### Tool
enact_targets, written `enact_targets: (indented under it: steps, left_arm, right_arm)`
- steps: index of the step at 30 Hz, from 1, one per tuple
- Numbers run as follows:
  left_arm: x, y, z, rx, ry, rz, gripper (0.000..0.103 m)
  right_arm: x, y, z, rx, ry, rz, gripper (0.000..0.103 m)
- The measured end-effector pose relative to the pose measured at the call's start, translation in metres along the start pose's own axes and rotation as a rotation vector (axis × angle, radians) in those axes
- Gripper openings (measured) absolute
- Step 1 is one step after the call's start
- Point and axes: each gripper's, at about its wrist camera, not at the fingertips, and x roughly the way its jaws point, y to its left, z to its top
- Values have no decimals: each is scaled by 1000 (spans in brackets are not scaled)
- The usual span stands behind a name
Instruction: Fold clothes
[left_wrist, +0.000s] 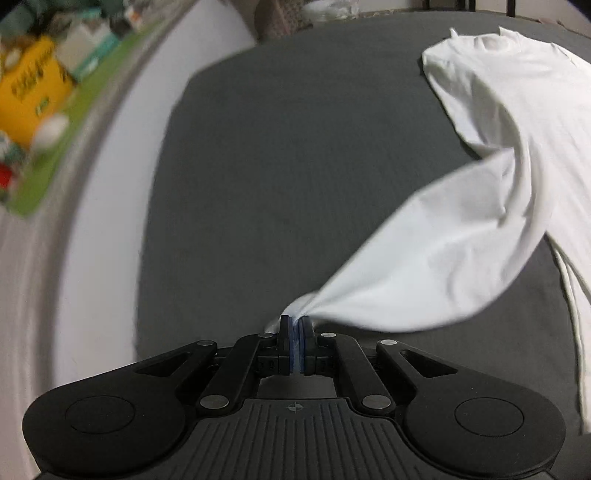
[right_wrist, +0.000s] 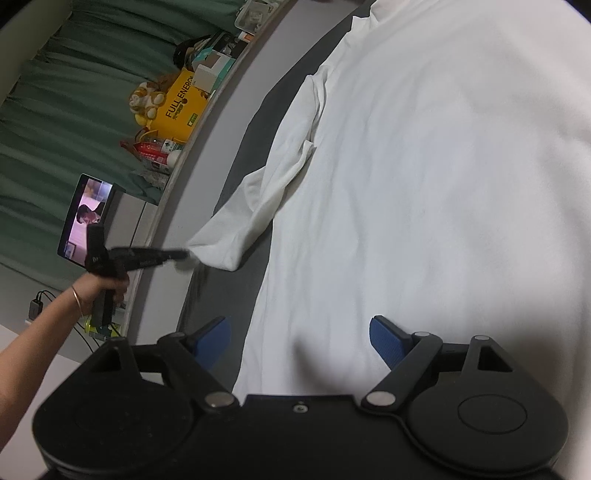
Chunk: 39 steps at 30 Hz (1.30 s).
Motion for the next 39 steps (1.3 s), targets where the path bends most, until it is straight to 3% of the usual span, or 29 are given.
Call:
enact_targets:
  steps: [4,7,12,15,18,20,22,24,25,26,30,35,37,38,39]
  left_arm:
    - [3,8,-17,-49,86,5,2]
    - [-18,33,-20,-135,48,24,2]
    - [-60,69,-23,-269,23,-42,2]
    - [-65,81,-35,-271,70,46,1]
    - [-66,78,-55,-301,17,61,2]
    - [-57,76,-63,-353,-37,-8,3]
    - [-46,73,-70,-411,-77,-75,17]
    - [-29,66,-76,-455,-75,-69,75]
    - [-21,63,-78,-475,-73,-63,85]
    - [-13,59,-81,-495,-71,-57,87]
    - [5,57,-104,-636,-87,-4,87]
    - [33,67,-127,-877,-169,-47,86]
    - [46,67,-132,-927,-184,-102,51]
    - [48,64,-133,-938,-190,-120,20]
    - [47,62,-132,-931,-212,-145,10]
  right_arm:
    - [2,1,1,-4,0,0,83]
    - [1,1,0,-6,-1,0,83]
    - [0,-2,0,-5,-1,1,83]
    - [1,0,-1,-8,-1,0,83]
    - [2,2,-1,-12,-1,-1,83]
    - [2,1,-1,-12,-1,0,83]
    - [2,1,-1,-15,-1,-1,83]
    - [2,1,-1,-20,-1,-1,83]
    - [2,2,-1,-21,-1,-1,83]
    - [2,2,-1,-22,-2,-1,83]
    - [5,4,0,-21,-2,0,85]
    - [7,4,-1,-31,-1,4,86]
    - [7,4,-1,-34,-1,6,87]
    - [8,4,-1,-35,-1,7,88]
    - [8,4,-1,-37,0,8,88]
